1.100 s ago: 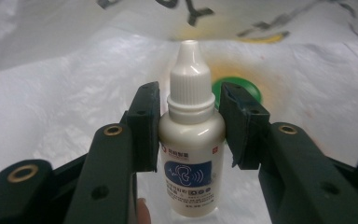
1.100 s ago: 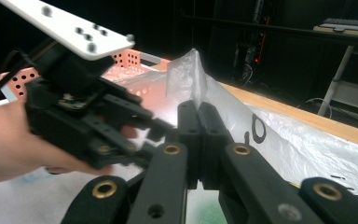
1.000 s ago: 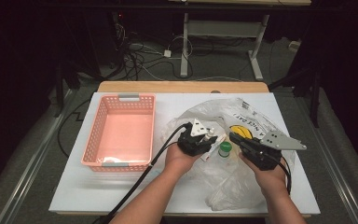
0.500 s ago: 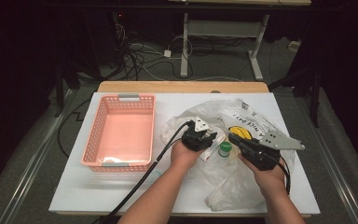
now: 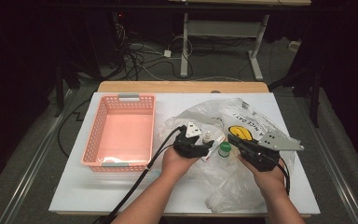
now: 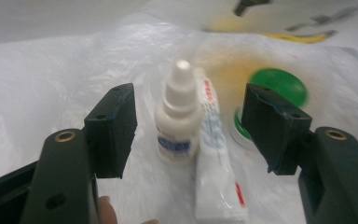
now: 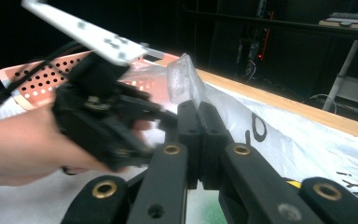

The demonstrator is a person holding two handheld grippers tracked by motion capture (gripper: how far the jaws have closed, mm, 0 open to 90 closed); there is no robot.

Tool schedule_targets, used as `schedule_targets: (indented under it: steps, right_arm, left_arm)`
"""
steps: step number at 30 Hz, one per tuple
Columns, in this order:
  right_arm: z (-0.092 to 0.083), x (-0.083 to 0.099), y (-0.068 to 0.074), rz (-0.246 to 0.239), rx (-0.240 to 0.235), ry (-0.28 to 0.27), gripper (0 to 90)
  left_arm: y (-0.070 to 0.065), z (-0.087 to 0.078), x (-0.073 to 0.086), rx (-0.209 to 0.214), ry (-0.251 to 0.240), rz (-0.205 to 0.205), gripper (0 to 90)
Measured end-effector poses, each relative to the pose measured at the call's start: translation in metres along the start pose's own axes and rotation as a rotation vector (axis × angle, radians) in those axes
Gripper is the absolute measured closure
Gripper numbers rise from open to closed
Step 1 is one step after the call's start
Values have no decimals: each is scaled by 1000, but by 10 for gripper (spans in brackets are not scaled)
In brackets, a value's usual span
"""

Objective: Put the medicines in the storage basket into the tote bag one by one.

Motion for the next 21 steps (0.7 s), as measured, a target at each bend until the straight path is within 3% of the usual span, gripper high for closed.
schedule_targets:
  steps: [4,7,9,12,14,17,19,21]
  right_arm:
    - [-2,-2,0,0,4,-3,900]
    - [-3,-2,1,0,3,-2,900]
    - [-3,-2,2,-6,1,0,900]
    - [-2,0,3,-6,3,10,900]
    - [0,1,3,-3,6,15,900]
    - [0,3,4,0,8,24,900]
    - [-1,5,3,3,8,27,900]
    - [-2,7,2,12,16,32,900]
  left_arm:
    - [-5,-25,19,22,2,12,347]
    - [-8,-39,39,29,40,30,312]
    - [-6,-45,53,20,72,21,250]
    - [2,-44,69,-36,139,24,140]
    - [7,-40,75,-48,182,-13,99]
    - [11,-32,82,-42,230,-46,52]
    - [12,-29,84,-50,259,-48,38]
    - [11,-27,82,-44,252,-43,39]
Point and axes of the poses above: each handheld gripper's, and its own axes: z roughly forward along the jaws, x roughly out of its underside, y roughly to its left, the point moved 9 cm from there along z, roughly forward along the jaws, and after that the axes turned 10 degrees about -z, right-handed, at the moved point
